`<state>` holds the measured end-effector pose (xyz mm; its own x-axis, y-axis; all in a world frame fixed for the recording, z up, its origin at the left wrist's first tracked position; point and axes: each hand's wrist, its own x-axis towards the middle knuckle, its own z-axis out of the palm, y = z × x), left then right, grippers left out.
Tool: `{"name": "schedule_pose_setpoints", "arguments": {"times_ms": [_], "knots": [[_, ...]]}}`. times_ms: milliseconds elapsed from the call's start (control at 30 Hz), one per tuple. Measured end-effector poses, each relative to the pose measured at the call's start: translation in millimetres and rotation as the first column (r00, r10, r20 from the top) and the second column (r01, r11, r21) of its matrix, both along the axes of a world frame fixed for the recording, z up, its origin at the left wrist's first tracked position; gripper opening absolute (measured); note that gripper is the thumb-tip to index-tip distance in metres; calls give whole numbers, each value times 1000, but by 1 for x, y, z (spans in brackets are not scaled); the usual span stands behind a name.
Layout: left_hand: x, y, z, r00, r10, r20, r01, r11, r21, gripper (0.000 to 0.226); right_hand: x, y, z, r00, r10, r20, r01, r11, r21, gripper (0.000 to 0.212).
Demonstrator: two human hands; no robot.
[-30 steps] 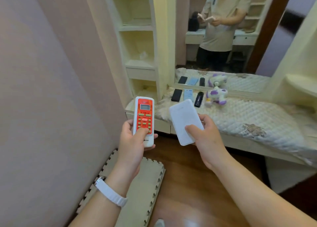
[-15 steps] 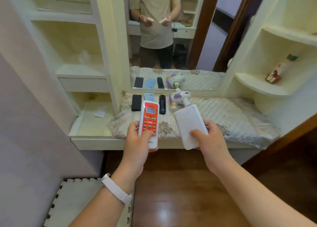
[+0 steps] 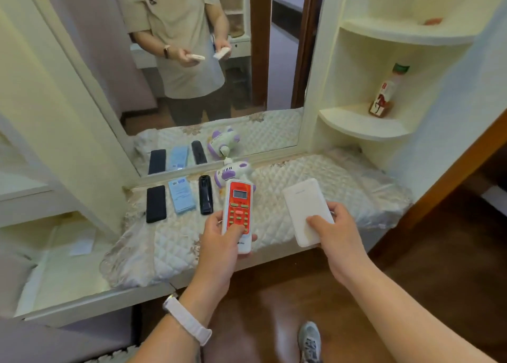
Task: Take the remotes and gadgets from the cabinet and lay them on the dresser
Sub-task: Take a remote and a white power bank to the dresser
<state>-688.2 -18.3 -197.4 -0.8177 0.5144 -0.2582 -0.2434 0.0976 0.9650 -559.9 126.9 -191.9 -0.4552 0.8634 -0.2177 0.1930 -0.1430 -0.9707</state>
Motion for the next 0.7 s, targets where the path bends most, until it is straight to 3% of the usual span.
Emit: {"name": "schedule_pose_setpoints", "arguments": {"times_ms": [200,367,700], "knots": [[-9,89,-5,998,66,3,-65,995,-79,21,-16,97,-7,998,65,10,-64,995,-70,24],[-14,151,-9,993,115,-1,-114,992,-59,22,-29,167,-17,985,165,42,-161,984,-80,26],[-46,211,-54,970,194,146,-171,973,-155,23,-70,233,-62,968,221,122,-196,961,-193,25]]}}
